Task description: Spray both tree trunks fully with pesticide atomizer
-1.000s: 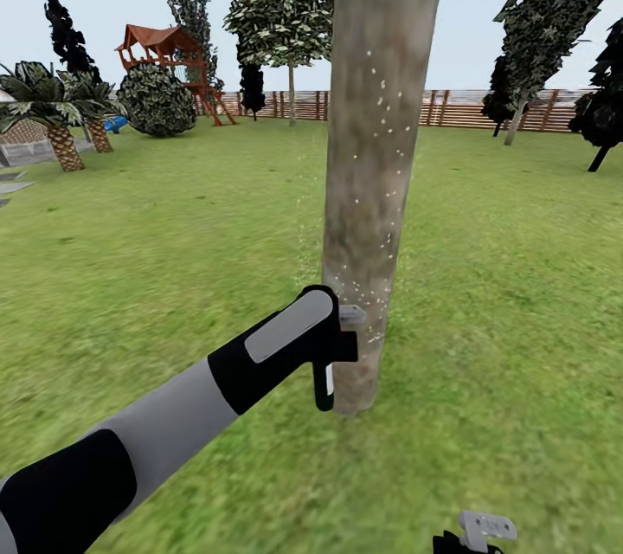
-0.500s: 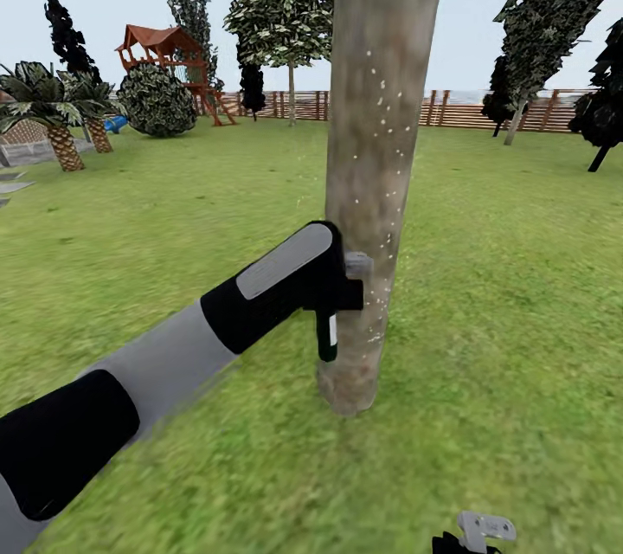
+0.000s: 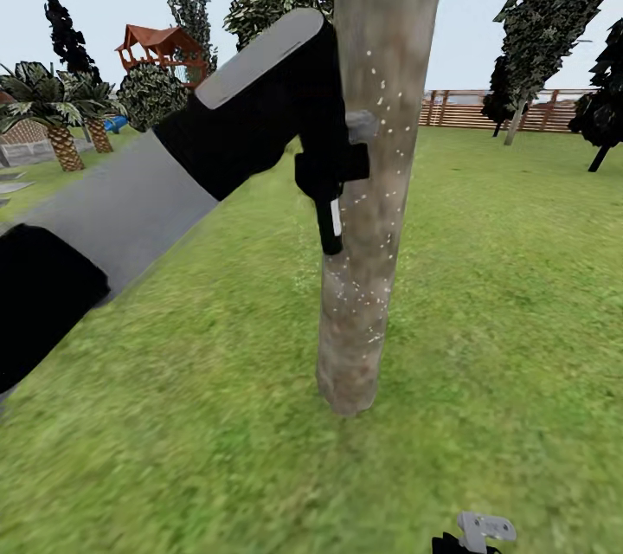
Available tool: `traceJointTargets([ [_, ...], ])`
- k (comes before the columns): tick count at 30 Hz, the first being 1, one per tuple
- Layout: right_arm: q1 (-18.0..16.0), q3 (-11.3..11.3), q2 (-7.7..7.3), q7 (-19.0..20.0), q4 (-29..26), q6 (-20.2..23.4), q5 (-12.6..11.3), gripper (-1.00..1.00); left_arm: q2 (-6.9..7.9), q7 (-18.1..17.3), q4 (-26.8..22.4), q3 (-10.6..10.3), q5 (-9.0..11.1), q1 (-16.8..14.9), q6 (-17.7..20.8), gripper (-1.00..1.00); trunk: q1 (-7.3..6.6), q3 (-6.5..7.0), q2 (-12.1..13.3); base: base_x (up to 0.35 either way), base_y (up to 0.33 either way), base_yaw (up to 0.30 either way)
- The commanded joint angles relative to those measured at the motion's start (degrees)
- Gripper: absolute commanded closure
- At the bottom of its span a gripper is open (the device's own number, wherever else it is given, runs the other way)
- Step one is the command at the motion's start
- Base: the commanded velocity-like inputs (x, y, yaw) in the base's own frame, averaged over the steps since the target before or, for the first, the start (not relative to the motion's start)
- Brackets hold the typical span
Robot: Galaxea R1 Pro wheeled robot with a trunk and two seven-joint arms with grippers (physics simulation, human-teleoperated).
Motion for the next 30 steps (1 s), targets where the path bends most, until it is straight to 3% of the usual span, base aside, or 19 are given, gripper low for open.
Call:
traceJointTargets([
  [1, -0.02, 0.12, -0.06, -0.55, -0.11, 0.13, -0.53, 1.00, -0.02, 0.46, 1.93, -0.06, 0.29, -2.17, 0.80, 1.00, 0.00, -0.06, -0.02, 0.000, 0.000, 0.000],
  [8, -0.02, 0.12, 0.10, -0.62, -0.12, 0.27, -0.53, 1.00, -0.02, 0.37, 8.29, 0.13, 0.29, -11.21, 0.95, 1.00, 0.00, -0.06, -0.02, 0.000, 0.000, 0.000],
  [12, -0.02, 0.08, 1.15, -0.71, -0.12, 0.32, -0.46, 1.00, -0.02, 0.02, 8.57, 0.57, 0.29, -12.21, 0.95, 1.00, 0.00, -0.06, -0.02, 0.000, 0.000, 0.000],
  [15, -0.02, 0.04, 1.38, -0.73, -0.12, 0.33, -0.44, 1.00, -0.02, -2.21, 6.35, 0.71, 0.29, -11.24, 0.79, 1.00, 0.00, -0.06, -0.02, 0.000, 0.000, 0.000],
  [17, -0.02, 0.03, 1.41, -0.73, -0.12, 0.32, -0.44, 1.00, -0.02, -2.56, 3.41, 0.68, 0.29, -7.46, 0.58, 1.00, 0.00, -0.06, -0.02, 0.000, 0.000, 0.000],
  [21, -0.02, 0.03, 1.43, -0.74, -0.15, 0.25, -0.44, 1.00, -0.02, -2.29, -1.81, 0.51, 0.29, 6.13, 0.50, 1.00, 0.00, -0.06, -0.02, 0.000, 0.000, 0.000],
  [24, -0.02, 0.05, 1.45, -0.74, -0.19, 0.26, -0.44, 1.00, -0.02, -2.23, -3.85, 0.42, 0.10, 11.92, 0.55, 1.00, 0.00, -0.06, -0.02, 0.000, 0.000, 0.000],
  [30, -0.02, 0.11, 1.52, -0.74, -0.19, 0.23, -0.44, 1.00, -0.02, -2.62, -6.71, 0.38, -4.57, 22.66, 1.01, 1.00, 0.00, -0.06, -0.02, 0.000, 0.000, 0.000],
])
